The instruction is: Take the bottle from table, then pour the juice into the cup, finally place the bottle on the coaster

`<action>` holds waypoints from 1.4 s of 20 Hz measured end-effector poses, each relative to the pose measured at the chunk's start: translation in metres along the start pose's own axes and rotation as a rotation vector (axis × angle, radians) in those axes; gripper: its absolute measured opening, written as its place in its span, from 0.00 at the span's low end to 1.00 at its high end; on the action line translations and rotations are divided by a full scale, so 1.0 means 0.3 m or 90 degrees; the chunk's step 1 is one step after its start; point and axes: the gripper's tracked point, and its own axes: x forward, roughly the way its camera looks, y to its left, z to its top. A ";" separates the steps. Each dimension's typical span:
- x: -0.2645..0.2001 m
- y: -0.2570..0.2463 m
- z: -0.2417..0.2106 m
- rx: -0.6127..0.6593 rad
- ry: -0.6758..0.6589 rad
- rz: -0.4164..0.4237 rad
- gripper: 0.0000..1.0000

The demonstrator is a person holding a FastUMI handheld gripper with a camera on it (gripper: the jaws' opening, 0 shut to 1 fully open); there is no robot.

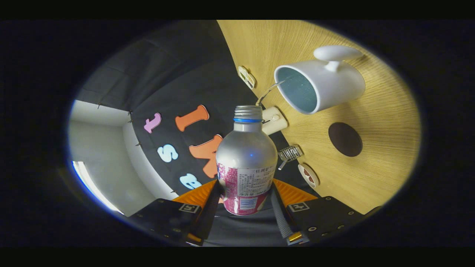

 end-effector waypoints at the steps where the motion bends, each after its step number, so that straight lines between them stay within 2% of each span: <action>1: 0.003 0.003 -0.007 0.004 0.003 0.001 0.71; 21: 0.053 0.094 -0.117 0.081 0.035 0.071 0.71; 28: 0.045 0.101 -0.099 0.090 0.028 0.084 0.71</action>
